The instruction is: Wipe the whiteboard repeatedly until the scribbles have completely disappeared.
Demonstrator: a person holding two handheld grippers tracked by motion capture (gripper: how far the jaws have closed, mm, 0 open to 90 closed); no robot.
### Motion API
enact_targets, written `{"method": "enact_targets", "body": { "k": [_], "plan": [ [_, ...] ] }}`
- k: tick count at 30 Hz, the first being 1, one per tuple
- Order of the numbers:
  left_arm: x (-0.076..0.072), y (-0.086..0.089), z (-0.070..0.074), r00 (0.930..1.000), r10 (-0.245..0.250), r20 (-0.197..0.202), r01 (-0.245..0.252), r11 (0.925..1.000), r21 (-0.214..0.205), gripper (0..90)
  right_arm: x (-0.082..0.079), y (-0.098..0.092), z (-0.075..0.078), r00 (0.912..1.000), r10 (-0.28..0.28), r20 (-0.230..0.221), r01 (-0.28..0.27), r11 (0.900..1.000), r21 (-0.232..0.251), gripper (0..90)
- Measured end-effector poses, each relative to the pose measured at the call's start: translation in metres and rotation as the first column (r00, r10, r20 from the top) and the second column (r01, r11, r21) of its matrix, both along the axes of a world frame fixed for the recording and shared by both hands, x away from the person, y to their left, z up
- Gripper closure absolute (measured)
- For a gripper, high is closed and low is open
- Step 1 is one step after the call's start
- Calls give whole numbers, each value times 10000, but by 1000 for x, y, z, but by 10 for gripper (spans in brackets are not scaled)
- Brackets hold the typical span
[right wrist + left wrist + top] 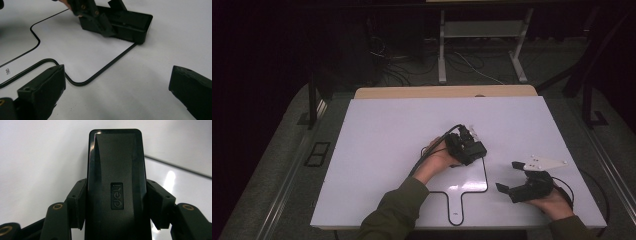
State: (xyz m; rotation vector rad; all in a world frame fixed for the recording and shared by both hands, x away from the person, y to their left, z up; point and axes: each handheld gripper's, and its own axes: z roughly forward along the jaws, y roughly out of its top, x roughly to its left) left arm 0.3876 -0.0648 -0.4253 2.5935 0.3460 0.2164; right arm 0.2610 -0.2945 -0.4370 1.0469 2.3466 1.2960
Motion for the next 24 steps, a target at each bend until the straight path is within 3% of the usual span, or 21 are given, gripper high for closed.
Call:
{"method": "enact_targets", "body": {
  "k": [3,5,9,12,14,19,22,24],
  "plan": [
    [3,1,-1,9992,395,-16,-395,9991,-178,392,0,0,0,10000,4,-9,-4,10000,-13,0],
    [12,3,-1,9982,553,240,-553,9985,-42,392,0,0,0,10000,3,0,-3,10000,-17,0],
    [21,8,0,9945,1045,116,-1045,9945,-63,392,0,-1,0,10000,8,11,-8,10000,-33,0],
    [19,8,0,9957,916,96,-916,9958,-2,392,0,-1,0,10000,12,2,-12,10000,-29,0],
    [15,6,0,9985,544,113,-543,9985,-28,392,0,-1,0,10000,13,-29,-13,10000,-60,0],
    [-2,1,-1,9992,133,-368,-145,9994,-299,391,0,-1,0,10000,-20,-28,20,10000,-48,0],
    [-4,2,-2,9991,190,-386,-206,9989,-426,392,-1,0,0,10000,-46,-12,46,10000,-36,0],
    [2,5,-2,9988,476,-92,-479,9982,-350,391,-1,1,0,10000,-43,-13,43,10000,-42,0]
  ]
}}
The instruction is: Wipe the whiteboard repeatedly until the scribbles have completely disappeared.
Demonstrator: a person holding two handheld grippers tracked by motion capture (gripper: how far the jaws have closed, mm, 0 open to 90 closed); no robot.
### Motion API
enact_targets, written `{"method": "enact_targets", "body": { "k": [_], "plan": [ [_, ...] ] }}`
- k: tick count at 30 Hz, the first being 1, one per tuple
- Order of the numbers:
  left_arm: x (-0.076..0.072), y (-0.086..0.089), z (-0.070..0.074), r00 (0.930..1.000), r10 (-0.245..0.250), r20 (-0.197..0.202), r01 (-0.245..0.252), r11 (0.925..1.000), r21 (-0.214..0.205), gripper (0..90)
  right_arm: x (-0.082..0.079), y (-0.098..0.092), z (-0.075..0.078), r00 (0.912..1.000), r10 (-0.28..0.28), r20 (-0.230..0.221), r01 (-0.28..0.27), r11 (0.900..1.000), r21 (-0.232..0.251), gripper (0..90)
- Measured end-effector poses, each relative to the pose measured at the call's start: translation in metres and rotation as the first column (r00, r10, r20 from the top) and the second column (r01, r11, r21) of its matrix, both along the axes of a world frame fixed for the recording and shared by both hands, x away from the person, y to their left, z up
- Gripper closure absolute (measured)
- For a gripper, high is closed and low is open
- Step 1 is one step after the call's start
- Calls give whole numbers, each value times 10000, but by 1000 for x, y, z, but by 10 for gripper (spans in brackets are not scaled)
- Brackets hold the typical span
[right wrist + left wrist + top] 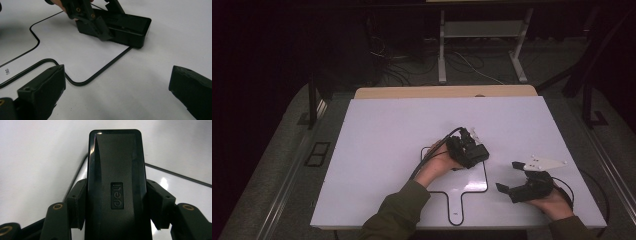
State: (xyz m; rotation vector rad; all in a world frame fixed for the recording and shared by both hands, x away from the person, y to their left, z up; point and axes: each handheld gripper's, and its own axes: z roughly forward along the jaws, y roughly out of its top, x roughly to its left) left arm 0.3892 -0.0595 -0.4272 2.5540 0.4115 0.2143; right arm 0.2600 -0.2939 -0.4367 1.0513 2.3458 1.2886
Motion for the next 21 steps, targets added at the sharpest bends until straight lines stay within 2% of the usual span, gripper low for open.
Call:
{"method": "enact_targets", "body": {
  "k": [4,5,8,12,16,21],
  "plan": [
    [16,12,0,9984,562,68,-562,9984,33,391,0,0,0,10000,12,12,-12,10000,13,0],
    [18,14,-1,9966,827,9,-827,9964,-196,391,0,0,0,10000,-2,-2,2,10000,9,0],
    [21,19,-1,9953,958,-107,-960,9952,-194,392,1,-1,-1,10000,5,-22,-5,10000,11,0],
    [16,21,3,9952,857,-476,-884,9944,-572,391,1,-1,-1,10000,16,-26,-16,10000,24,0],
    [13,24,13,9957,730,-569,-776,9934,-839,391,1,0,-1,10000,22,-29,-22,10000,44,0],
    [14,32,25,9953,767,-592,-817,9927,-885,390,0,0,0,10000,9,5,-9,10000,59,0]
  ]
}}
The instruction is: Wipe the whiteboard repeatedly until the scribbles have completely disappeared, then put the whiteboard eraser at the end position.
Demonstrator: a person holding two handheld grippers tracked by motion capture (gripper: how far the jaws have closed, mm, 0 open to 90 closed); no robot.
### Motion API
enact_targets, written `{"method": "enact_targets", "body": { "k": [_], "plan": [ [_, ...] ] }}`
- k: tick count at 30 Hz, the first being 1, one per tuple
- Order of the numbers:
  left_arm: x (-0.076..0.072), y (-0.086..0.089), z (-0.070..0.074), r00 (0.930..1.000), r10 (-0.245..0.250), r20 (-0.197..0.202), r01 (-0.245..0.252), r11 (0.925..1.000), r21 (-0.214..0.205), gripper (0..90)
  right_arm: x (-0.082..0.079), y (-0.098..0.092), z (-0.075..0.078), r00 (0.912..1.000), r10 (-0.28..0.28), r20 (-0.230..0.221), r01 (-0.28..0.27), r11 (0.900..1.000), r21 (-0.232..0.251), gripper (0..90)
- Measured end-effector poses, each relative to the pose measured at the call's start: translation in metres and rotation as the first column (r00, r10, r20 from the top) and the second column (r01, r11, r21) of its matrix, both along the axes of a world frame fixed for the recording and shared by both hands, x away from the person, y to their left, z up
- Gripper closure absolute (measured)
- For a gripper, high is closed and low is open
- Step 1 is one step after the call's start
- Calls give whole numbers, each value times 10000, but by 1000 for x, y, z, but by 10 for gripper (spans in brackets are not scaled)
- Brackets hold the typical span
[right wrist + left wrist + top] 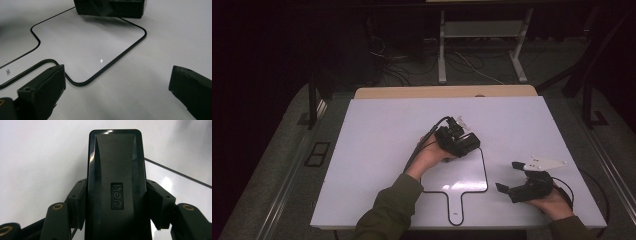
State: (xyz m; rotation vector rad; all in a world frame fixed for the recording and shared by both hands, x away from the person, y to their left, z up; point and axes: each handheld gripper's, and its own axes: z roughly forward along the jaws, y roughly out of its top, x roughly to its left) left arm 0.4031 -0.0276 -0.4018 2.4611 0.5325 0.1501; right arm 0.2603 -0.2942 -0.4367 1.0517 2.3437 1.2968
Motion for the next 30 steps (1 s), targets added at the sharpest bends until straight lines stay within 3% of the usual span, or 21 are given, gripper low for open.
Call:
{"method": "enact_targets", "body": {
  "k": [15,20,24,30],
  "plan": [
    [17,26,23,9981,606,-78,-609,9970,-487,390,0,0,0,10000,39,-69,-38,10000,77,0],
    [29,30,27,9970,759,173,-752,9965,-375,390,0,1,1,10000,63,-41,-63,9999,151,0],
    [39,31,25,9951,968,178,-959,9944,-440,390,0,2,0,9999,96,-41,-95,9998,163,0],
    [55,27,22,9932,1139,260,-1134,9933,-209,390,-1,2,1,9999,116,-35,-116,9996,248,0]
  ]
}}
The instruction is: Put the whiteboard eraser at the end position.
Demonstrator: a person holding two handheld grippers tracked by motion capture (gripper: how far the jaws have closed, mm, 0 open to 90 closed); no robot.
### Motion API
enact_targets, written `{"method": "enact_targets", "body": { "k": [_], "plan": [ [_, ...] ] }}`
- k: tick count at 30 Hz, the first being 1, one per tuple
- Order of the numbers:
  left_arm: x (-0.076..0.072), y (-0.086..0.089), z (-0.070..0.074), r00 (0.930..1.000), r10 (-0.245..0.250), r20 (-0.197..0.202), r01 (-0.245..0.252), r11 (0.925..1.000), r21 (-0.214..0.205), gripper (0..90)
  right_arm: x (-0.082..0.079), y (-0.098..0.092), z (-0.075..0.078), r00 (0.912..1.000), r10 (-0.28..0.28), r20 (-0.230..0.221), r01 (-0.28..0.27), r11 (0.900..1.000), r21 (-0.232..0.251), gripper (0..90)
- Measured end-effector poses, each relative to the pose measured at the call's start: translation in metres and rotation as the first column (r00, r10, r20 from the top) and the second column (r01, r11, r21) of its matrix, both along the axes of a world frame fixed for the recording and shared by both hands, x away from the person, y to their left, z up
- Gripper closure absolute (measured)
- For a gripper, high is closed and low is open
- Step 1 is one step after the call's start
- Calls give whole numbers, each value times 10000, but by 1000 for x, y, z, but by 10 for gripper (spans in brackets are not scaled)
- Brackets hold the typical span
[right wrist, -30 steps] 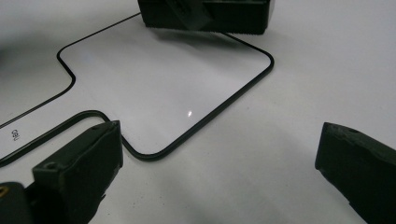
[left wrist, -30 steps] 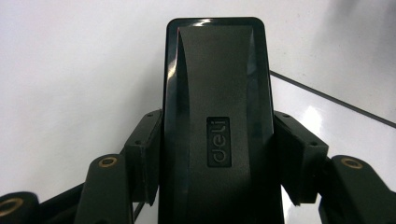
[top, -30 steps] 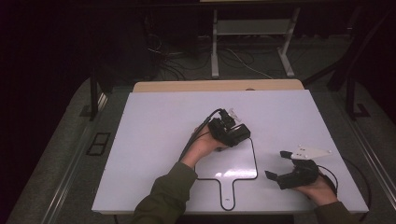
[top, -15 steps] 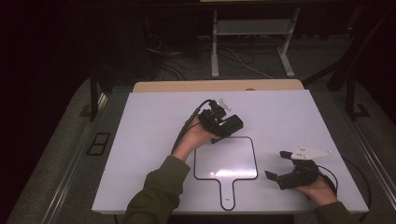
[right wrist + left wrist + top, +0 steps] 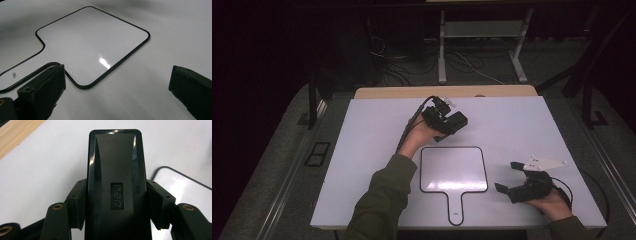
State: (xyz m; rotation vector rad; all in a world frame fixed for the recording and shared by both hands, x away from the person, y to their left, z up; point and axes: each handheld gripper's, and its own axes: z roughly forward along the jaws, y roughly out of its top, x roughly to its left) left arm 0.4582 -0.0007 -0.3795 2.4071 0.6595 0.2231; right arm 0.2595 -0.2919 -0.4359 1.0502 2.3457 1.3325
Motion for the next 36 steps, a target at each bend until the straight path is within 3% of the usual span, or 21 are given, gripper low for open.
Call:
{"method": "enact_targets", "body": {
  "k": [11,14,17,20,27,31,36],
  "plan": [
    [30,-8,-14,9997,255,2,-255,9992,301,389,1,0,0,10000,27,8,-27,10000,34,0],
    [37,-9,-23,9996,265,-78,-263,9994,229,389,1,0,0,10000,40,-24,-40,10000,45,0],
    [44,-10,-33,9994,324,-117,-317,9980,550,389,1,-1,0,10000,41,-7,-41,9999,114,0],
    [50,-9,-39,9986,406,-338,-389,9980,504,389,1,-2,-1,10000,27,-57,-26,9999,105,0],
    [55,-13,-49,9980,463,-430,-433,9966,696,388,2,-3,-1,10000,18,-76,-17,9999,150,0],
    [55,-12,-52,9969,529,-589,-497,9973,544,382,1,-3,-1,10000,56,-41,-56,9999,119,0],
    [54,-10,-48,9974,552,-458,-541,9983,236,360,2,-2,-2,10000,60,-51,-59,9999,88,0]
  ]
}}
